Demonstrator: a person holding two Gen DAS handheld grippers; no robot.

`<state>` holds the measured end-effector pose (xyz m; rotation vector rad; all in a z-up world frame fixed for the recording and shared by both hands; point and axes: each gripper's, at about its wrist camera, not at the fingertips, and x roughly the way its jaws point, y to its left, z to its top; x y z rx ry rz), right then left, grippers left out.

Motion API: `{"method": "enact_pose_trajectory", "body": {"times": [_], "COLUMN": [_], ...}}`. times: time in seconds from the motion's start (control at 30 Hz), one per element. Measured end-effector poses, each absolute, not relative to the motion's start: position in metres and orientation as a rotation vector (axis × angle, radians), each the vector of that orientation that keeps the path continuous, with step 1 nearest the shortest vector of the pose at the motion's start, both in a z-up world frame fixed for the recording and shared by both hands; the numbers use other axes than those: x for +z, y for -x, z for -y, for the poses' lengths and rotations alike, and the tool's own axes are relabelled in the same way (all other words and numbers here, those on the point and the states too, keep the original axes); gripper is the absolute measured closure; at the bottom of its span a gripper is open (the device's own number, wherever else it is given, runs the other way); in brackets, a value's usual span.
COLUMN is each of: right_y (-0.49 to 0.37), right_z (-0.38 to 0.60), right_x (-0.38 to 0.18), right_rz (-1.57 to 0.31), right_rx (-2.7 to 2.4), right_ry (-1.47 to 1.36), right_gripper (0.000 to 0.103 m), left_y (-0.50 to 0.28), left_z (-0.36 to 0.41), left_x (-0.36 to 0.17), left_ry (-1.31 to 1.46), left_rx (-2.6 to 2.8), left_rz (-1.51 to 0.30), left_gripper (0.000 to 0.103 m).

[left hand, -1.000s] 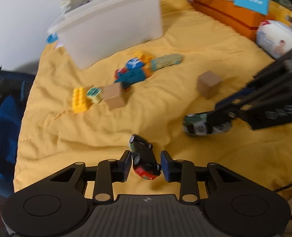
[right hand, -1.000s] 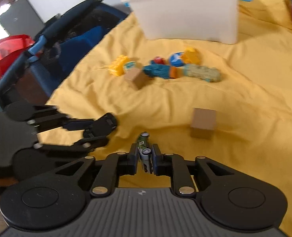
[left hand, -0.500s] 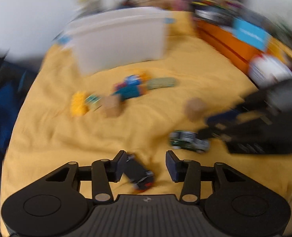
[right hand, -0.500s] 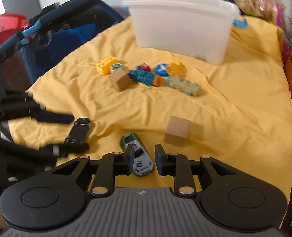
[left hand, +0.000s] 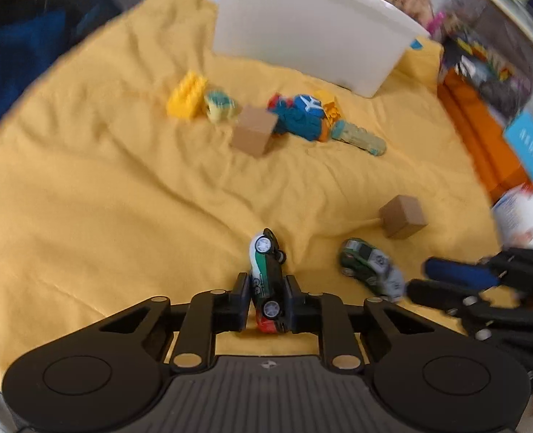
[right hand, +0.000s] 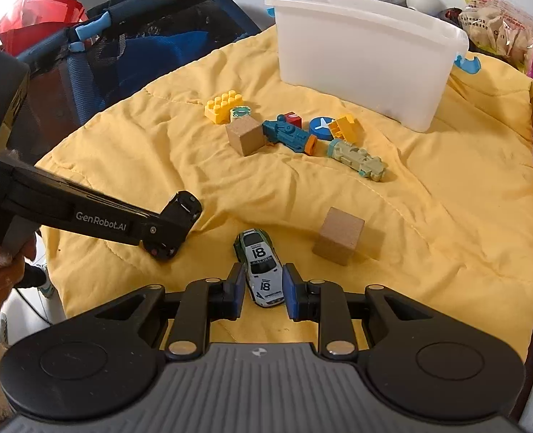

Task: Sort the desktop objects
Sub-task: 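Grasp the white-and-green car with the left tool while the right tool grasps the white race car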

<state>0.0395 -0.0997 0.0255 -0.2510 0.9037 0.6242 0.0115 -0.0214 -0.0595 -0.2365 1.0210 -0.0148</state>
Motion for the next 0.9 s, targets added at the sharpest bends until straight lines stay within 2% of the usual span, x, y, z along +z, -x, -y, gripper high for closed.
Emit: {"method": "enact_pose_trajectory", "body": {"times": [0.17,0.37,0.5,0.6,0.8,0.9], "right_y": [-0.039,-0.032,-0.032,-0.033,-0.029,-0.028], "right_z": [0.102,0.102,0.109,0.110,0.111,0.112], "right_x": [0.025,0.027,0.028,0.028,0.030,0.031], "right_rz": [-0.909,-0.891,-0.894,-0.902,-0.888,-0.888], "right_rx": [0.643,0.647,0.622,0.612,0.613,0.611], "right_ry": [0.235,0.236,0.215,0.200,0.205,0.200], "right_gripper": [0.076,0.072,0.070,0.070,0.069,0.068], "left_y": [-0.020,-0.014,-0.007,0.002,0.017,0.019], "left_z": [0.046,0.076,0.088,0.107,0.117,0.099], "left_x": [-0.046,-0.079,-0.074,-0.079,-0.068,-0.048], "left_ry": [-0.311,-0.621,-0.572,-0.646,-0.548,-0.401], "left_rx": [0.085,0.081,0.040,0.024,0.014,0.037], "left_rz": [-0.992,-0.973,-0.945,-0.914,-0.890,-0.862], "left_gripper": [0.083,0.081,0.074,0.070,0.069,0.069]}}
